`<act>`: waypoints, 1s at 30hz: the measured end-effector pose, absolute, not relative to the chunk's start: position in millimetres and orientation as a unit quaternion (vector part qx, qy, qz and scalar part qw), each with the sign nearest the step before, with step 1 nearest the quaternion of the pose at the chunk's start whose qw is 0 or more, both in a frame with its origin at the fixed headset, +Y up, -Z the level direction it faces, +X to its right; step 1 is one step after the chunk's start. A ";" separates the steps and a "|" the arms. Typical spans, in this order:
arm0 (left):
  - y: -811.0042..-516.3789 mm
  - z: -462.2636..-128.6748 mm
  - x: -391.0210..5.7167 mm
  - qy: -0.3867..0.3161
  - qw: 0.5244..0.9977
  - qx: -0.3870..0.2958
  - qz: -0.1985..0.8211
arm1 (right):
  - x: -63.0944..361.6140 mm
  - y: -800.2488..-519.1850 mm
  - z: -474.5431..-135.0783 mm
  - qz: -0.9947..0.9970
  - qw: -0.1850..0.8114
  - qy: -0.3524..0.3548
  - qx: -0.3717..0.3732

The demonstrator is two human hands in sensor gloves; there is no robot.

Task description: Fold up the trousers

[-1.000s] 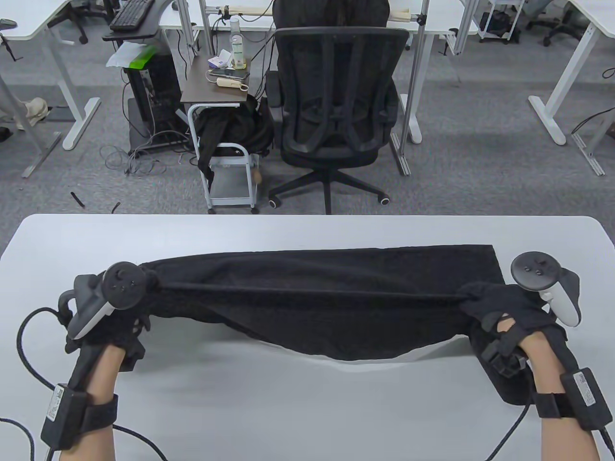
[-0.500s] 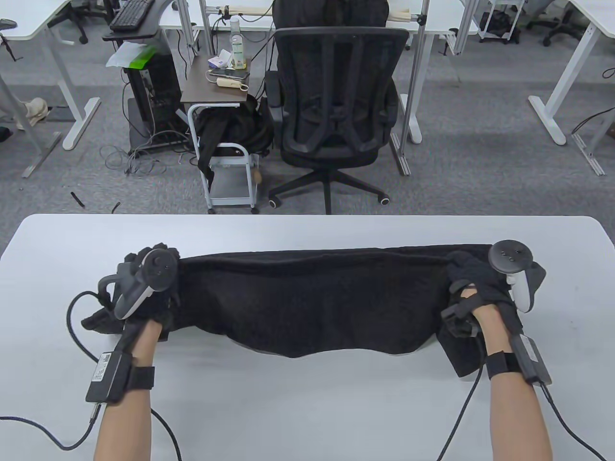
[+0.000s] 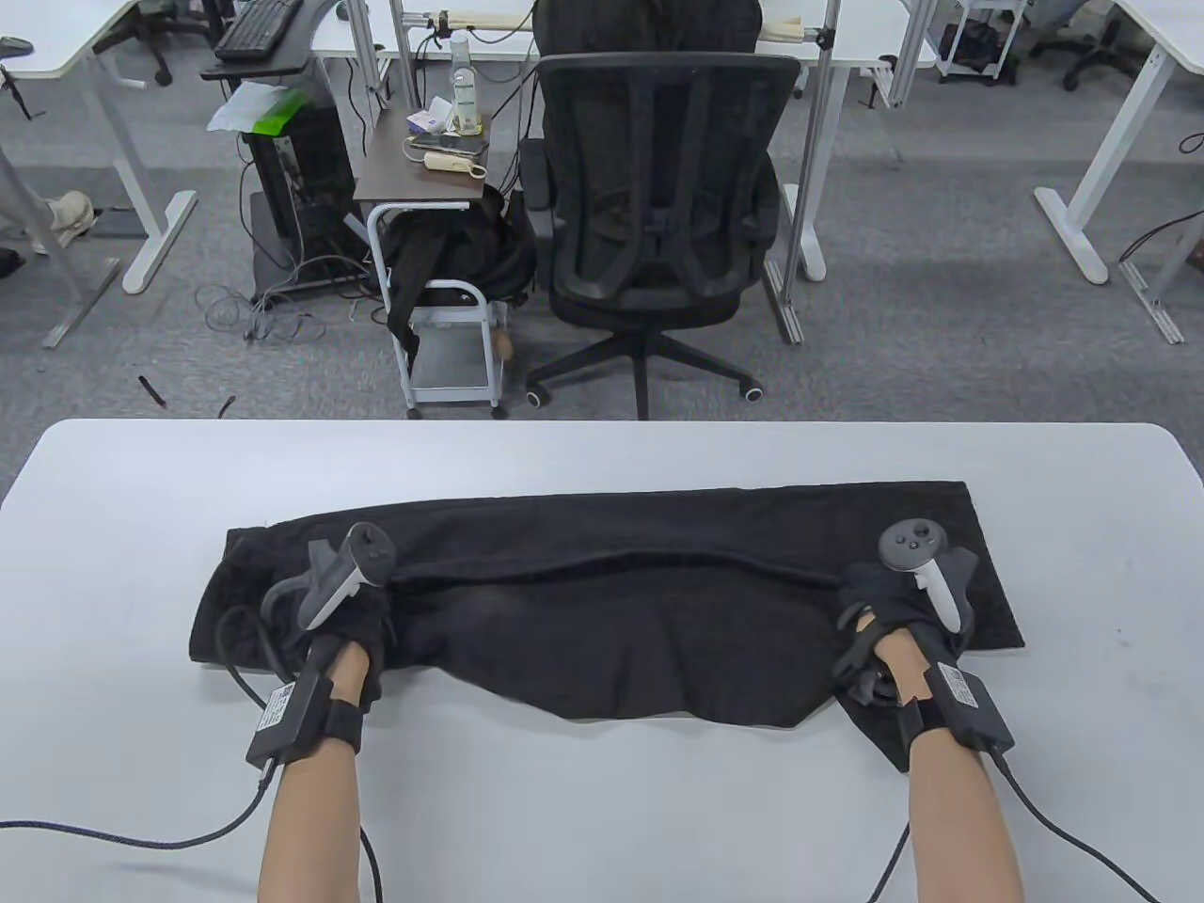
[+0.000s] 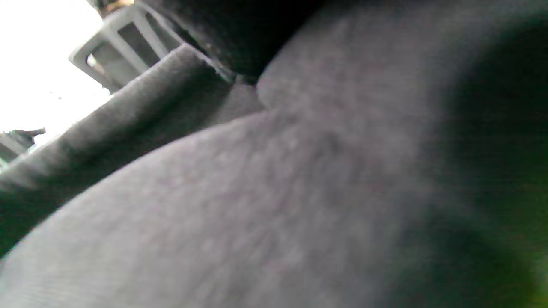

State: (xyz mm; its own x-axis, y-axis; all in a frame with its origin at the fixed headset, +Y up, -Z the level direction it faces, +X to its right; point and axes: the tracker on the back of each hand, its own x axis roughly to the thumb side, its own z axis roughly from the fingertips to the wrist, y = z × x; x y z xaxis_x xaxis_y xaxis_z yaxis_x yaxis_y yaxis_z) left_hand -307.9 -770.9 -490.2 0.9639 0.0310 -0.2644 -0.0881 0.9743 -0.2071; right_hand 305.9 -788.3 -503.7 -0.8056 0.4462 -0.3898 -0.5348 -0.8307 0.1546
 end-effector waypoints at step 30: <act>-735.1 -468.2 -332.7 0.156 0.986 -0.038 0.034 | 318.5 -690.8 -467.6 0.940 0.324 -0.044 -0.094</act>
